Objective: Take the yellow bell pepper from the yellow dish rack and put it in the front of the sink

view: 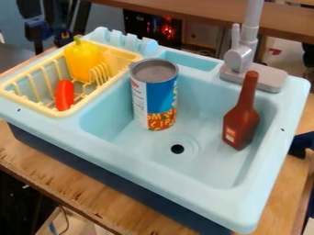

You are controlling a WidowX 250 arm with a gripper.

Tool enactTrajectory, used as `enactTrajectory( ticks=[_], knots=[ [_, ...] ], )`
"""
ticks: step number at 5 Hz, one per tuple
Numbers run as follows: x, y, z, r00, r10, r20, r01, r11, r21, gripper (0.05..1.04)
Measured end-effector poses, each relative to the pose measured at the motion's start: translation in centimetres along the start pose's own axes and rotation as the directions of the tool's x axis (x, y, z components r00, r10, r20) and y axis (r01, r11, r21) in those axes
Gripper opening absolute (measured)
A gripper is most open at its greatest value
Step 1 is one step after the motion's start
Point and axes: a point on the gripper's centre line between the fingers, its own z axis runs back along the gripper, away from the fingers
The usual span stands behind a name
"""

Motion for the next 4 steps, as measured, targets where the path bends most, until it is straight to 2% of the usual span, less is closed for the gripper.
enactTrajectory(
  ticks=[3, 4],
  knots=[
    [3.0, 1.5, -2.9, 0.998, 0.053, -0.036, -0.054, 0.999, -0.009, 1.001],
    [4.4, 0.9, -3.7, 0.998, 0.034, -0.046, -0.035, 0.999, -0.012, 1.001]
  ],
)
